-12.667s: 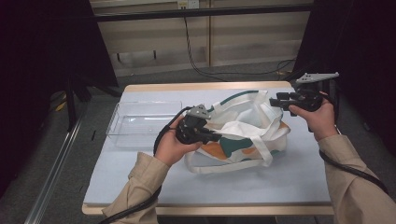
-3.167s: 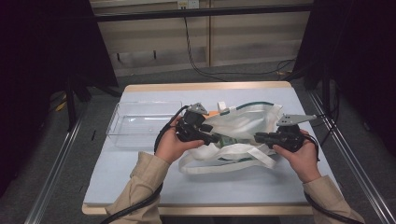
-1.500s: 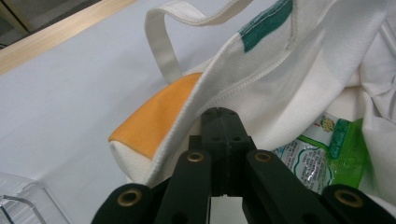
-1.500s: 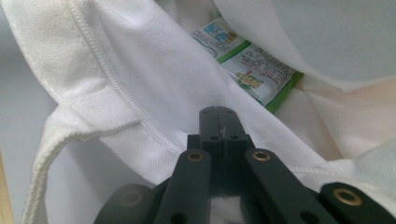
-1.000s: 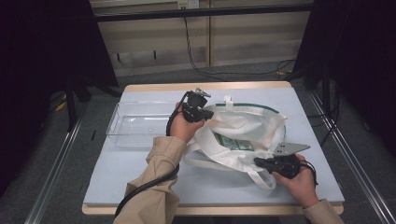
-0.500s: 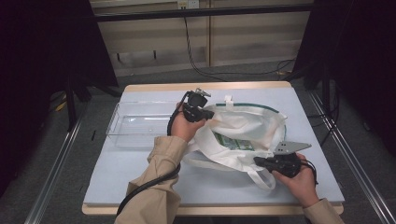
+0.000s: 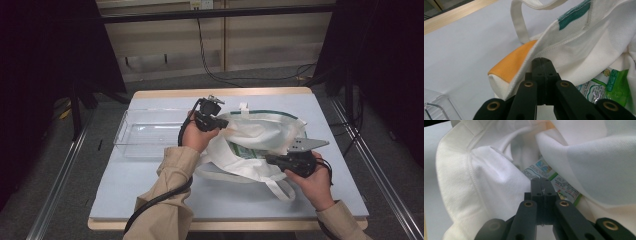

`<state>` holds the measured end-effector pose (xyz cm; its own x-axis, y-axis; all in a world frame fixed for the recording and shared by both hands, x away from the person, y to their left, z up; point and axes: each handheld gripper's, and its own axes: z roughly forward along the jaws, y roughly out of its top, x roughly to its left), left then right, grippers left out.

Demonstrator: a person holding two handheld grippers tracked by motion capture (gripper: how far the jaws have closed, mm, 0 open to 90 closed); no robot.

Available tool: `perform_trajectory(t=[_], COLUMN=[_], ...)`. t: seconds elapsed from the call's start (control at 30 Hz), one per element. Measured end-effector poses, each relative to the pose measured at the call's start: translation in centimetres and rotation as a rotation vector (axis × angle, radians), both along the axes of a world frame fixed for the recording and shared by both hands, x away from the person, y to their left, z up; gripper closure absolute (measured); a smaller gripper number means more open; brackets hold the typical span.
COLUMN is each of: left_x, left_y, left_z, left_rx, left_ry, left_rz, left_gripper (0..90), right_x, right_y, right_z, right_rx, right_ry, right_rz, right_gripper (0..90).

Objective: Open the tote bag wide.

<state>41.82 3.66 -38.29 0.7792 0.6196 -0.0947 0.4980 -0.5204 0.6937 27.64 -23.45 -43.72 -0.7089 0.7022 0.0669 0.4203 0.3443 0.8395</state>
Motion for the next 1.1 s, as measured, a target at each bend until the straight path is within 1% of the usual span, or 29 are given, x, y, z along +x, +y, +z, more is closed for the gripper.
perform_trajectory(t=[0.1, 0.2, 0.27, 0.3, 0.33, 0.37, 0.4, 0.43, 0.47, 0.5, 0.53, 0.57, 0.6, 0.63, 0.67, 0.7, 0.73, 0.77, 0.83, 0.87, 0.93, 1.0, 1.07, 1.1], left_x=[-0.1, 0.0, 0.0, 0.0, 0.0, 0.1, 0.2, 0.2, 0.3, 0.4, 0.5, 0.5, 0.6, 0.7, 0.8, 0.9, 0.9, 1.1, 1.2, 1.4, 1.6, 1.7, 1.9, 1.9], left_y=[-0.1, -0.1, -0.1, -0.1, -0.1, -0.2, -0.2, -0.3, -0.3, -0.4, -0.4, -0.4, -0.5, -0.5, -0.6, -0.6, -0.8, -0.8, -1.0, -1.0, -1.1, -1.2, -1.2, -1.3], left_z=[-0.1, -0.1, -0.1, 0.0, 0.0, 0.0, 0.0, 0.0, 0.1, 0.0, 0.1, 0.1, 0.0, 0.1, 0.0, 0.0, 0.0, 0.0, -0.1, -0.1, -0.3, -0.4, -0.6, -0.6], left_rx=[0.0, -0.009, -0.014, -0.006, -0.012, -0.017, -0.015, -0.022, -0.012, -0.022, -0.007, -0.007, -0.012, -0.004, -0.018, -0.006, -0.011, -0.001, -0.001, 0.01, 0.008, 0.003, 0.007, 0.004], left_ry=[0.01, 0.009, 0.007, 0.007, 0.003, 0.009, 0.012, 0.014, 0.013, 0.012, 0.016, 0.012, 0.014, 0.012, 0.018, 0.013, 0.009, 0.007, 0.007, 0.006, 0.008, 0.009, 0.008, 0.011], left_rz=[0.005, 0.011, 0.015, 0.009, 0.019, 0.022, 0.018, 0.027, 0.021, 0.027, 0.021, 0.022, 0.031, 0.028, 0.037, 0.032, 0.039, 0.033, 0.037, 0.039, 0.039, 0.05, 0.051, 0.06], left_gripper=[90.0, 90.0, 90.0, 90.0, 90.0, 90.0, 90.0, 90.0, 90.0, 90.0, 90.0, 90.0, 90.0, 90.0, 90.0, 90.0, 90.0, 90.0, 90.0, 90.0, 90.0, 90.0, 90.0, 90.0], right_x=[0.6, 0.9, 1.1, 1.2, 1.2, 1.2, 1.2, 1.2, 1.2, 1.1, 1.0, 1.0, 0.9, 0.9, 0.8, 0.8, 0.7, 0.7, 0.6, 0.6, 0.5, 0.4, 0.3, 0.2], right_y=[0.5, 0.8, 0.8, 0.9, 1.0, 1.1, 1.2, 1.3, 1.5, 1.6, 1.7, 1.7, 1.7, 1.6, 1.6, 1.6, 1.6, 1.6, 1.8, 1.8, 1.8, 1.8, 1.8, 1.8], right_z=[-0.2, -0.2, -0.2, -0.3, -0.4, -0.6, -0.8, -0.9, -1.1, -1.2, -1.4, -1.5, -1.7, -1.8, -2.0, -2.1, -2.3, -2.5, -3.0, -3.1, -3.4, -3.5, -3.7, -3.7], right_rx=[-0.014, -0.019, -0.018, -0.018, -0.016, -0.014, -0.017, -0.026, -0.032, -0.033, -0.035, -0.028, -0.027, -0.022, -0.023, -0.022, -0.025, -0.02, -0.024, -0.029, -0.031, -0.033, -0.035, -0.038], right_ry=[-0.002, -0.008, -0.006, -0.005, 0.002, 0.01, 0.018, 0.021, 0.028, 0.036, 0.033, 0.037, 0.042, 0.047, 0.05, 0.052, 0.059, 0.07, 0.084, 0.09, 0.094, 0.101, 0.1, 0.1], right_rz=[-0.006, -0.021, -0.017, -0.006, -0.001, 0.006, 0.018, 0.026, 0.035, 0.038, 0.045, 0.056, 0.058, 0.063, 0.068, 0.074, 0.073, 0.079, 0.086, 0.097, 0.102, 0.109, 0.115, 0.113], right_gripper=[90.0, 90.0, 90.0, 90.0, 90.0, 90.0, 90.0, 90.0, 90.0, 90.0, 90.0, 90.0, 90.0, 90.0, 90.0, 90.0, 90.0, 90.0, 90.0, 90.0, 90.0, 90.0, 90.0, 90.0])
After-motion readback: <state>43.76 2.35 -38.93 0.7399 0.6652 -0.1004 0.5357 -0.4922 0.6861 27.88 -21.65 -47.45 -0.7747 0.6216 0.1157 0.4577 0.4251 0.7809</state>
